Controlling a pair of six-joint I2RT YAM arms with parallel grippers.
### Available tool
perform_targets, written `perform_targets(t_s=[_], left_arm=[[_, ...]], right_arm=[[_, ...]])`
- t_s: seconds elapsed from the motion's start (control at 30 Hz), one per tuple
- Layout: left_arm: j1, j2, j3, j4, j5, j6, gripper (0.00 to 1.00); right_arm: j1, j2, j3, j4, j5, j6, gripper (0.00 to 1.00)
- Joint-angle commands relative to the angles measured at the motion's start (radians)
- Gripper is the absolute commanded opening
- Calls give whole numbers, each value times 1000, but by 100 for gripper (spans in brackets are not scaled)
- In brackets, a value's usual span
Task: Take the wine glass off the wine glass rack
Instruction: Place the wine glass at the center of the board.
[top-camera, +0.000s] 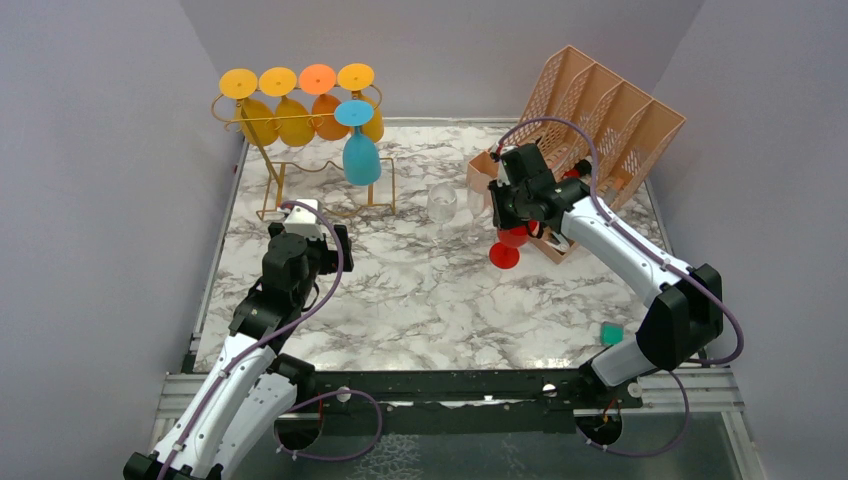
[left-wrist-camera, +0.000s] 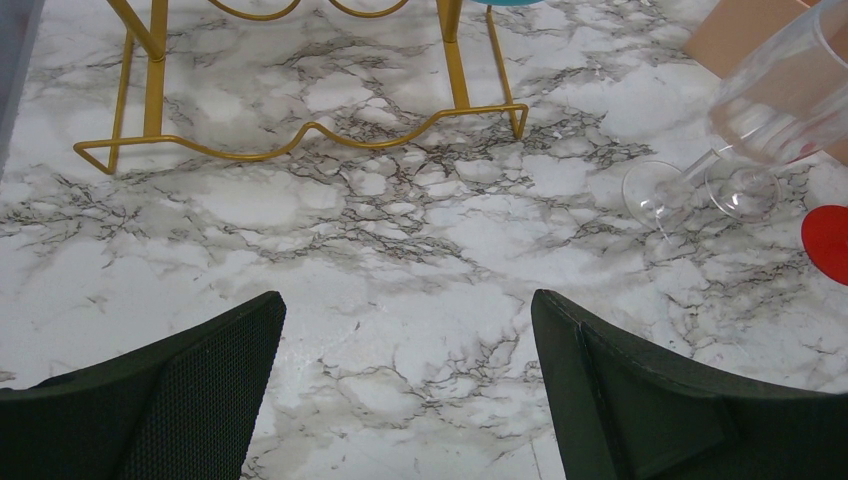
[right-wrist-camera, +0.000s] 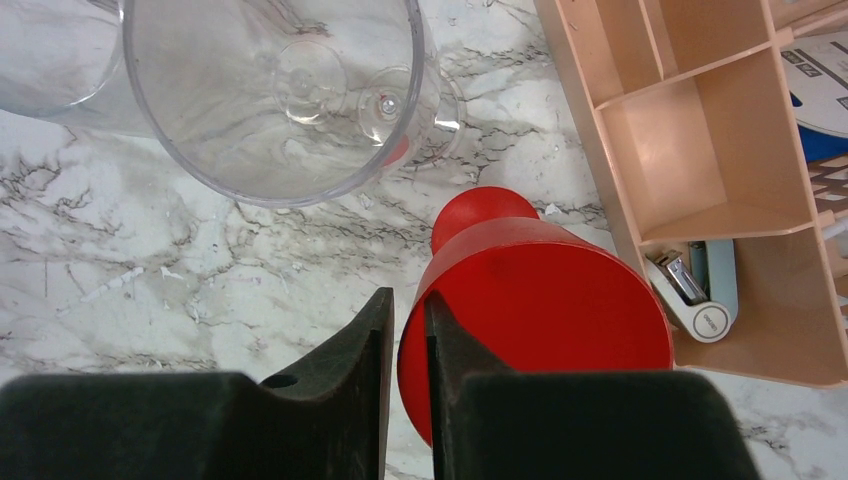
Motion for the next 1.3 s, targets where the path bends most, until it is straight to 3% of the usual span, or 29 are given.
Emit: perform_targets(t_s=[0.0, 0.3, 0.47, 0.7, 0.8, 1.03, 1.27], left_arm=[[7, -3, -10, 25, 25, 4, 99], [6, 2, -6, 20, 30, 2, 99], [7, 2, -3, 17, 38, -3, 99], [6, 18, 13, 2, 77, -36, 99], [6, 11, 12, 2, 117, -62, 99], [6, -11, 37, -7, 182, -199, 99], [6, 53, 165, -22, 207, -352, 99]], right_arm=[[4, -40, 44, 6, -14, 0, 22], [4, -157, 31, 3, -6, 13, 27], [4, -282, -49, 65, -86, 47, 30], [4, -480, -252, 255, -249, 172, 54], [4, -562, -346, 346, -319, 239, 60], [4, -695, -527, 512, -429, 397, 68], [4, -766, -608, 610, -473, 449, 69]])
